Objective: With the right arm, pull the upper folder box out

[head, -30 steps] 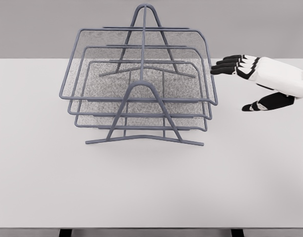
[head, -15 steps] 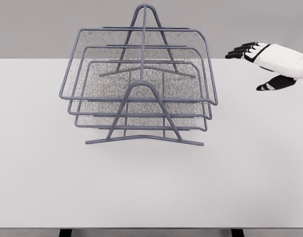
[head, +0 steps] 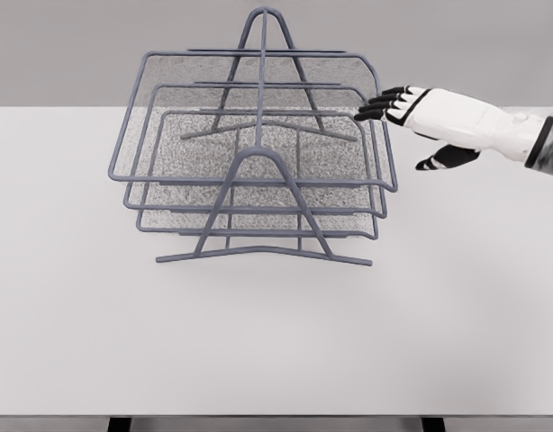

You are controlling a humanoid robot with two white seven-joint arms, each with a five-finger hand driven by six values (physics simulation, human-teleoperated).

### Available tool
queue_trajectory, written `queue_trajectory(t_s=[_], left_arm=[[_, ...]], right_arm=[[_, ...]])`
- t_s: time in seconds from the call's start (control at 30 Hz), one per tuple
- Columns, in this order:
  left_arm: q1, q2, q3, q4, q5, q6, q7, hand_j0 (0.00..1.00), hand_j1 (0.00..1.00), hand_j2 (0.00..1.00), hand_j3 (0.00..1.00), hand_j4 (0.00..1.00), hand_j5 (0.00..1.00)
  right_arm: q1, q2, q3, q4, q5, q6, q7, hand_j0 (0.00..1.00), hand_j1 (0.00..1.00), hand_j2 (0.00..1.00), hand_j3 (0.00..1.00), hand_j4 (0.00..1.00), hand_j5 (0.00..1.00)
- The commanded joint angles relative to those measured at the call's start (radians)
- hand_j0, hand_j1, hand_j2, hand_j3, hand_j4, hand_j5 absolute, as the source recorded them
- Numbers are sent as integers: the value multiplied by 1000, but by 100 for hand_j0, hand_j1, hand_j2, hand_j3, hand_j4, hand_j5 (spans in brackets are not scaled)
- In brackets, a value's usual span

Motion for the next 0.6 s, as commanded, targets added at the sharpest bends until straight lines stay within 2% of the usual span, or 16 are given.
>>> queue_trajectory(t_s=[0.0,0.37,0.57], left_arm=[[0,0,0,0,0,0,0,100,100,100,100,100,100],[0,0,0,0,0,0,0,100,100,100,100,100,100],[0,0,0,0,0,0,0,100,100,100,100,100,100]], right_arm=[[2,13,15,13,8,2,0,100,100,100,100,100,100],[21,0,31,19,36,2,0,100,100,100,100,100,100],[31,-55,21,10,23,2,-1,100,100,100,100,100,100]])
